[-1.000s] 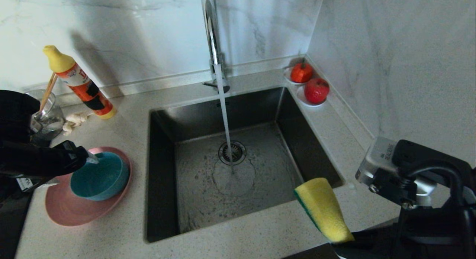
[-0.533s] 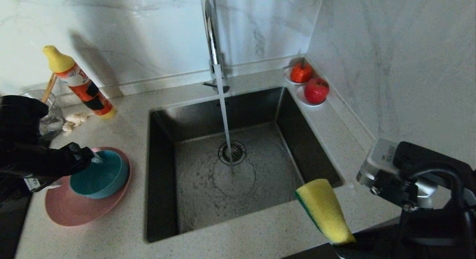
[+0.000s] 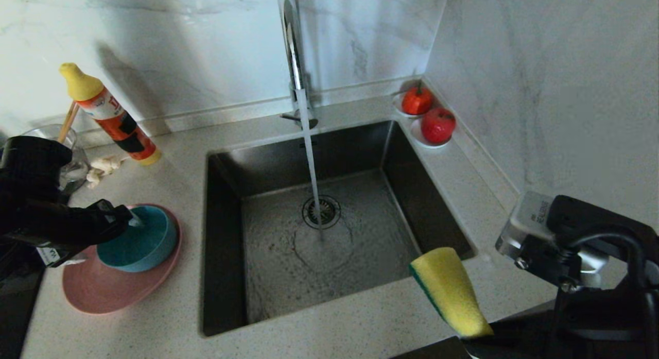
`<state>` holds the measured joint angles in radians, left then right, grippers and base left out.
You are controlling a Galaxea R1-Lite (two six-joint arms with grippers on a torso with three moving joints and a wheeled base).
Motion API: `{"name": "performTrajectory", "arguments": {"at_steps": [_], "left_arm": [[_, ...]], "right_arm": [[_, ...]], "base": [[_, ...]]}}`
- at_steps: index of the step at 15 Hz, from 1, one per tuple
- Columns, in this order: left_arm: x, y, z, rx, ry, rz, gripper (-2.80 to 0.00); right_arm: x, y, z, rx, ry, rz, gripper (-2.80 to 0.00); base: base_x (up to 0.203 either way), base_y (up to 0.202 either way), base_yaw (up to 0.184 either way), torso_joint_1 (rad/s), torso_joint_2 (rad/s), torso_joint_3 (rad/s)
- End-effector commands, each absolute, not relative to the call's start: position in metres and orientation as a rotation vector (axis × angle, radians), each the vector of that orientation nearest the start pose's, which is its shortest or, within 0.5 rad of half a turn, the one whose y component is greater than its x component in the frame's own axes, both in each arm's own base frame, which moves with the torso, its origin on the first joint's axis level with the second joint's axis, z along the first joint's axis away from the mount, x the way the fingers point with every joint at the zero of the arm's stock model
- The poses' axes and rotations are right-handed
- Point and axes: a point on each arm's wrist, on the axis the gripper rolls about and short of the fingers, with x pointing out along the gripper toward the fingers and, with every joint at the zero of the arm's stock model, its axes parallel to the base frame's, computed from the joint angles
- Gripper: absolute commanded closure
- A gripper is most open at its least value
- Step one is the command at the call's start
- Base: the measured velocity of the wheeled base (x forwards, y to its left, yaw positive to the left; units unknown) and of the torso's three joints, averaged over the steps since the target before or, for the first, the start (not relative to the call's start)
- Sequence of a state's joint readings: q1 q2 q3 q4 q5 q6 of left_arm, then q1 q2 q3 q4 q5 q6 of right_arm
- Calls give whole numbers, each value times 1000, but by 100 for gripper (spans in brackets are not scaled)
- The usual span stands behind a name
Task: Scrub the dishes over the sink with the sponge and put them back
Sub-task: Pick up a bowl and the sponge
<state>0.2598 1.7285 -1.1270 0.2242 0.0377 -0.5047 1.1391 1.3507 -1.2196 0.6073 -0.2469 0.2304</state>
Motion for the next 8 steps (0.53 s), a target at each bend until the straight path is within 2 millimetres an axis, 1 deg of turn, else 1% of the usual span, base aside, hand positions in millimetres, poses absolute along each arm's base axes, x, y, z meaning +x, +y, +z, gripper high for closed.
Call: {"name": "performTrajectory", "arguments": {"at_steps": [1, 2, 8], "left_arm": [[294, 79, 183, -566, 742, 486, -280], [294, 79, 182, -567, 746, 487, 0], [295, 79, 182, -569, 745, 489, 0]], "right_arm": [[85, 173, 276, -279, 677, 770, 0], [85, 173, 276, -279, 677, 770, 0], [86, 173, 276, -278, 677, 770, 0]], "base": [[0, 0, 0, 0, 0, 0], [0, 0, 0, 0, 0, 0], [0, 0, 0, 0, 0, 0]]}}
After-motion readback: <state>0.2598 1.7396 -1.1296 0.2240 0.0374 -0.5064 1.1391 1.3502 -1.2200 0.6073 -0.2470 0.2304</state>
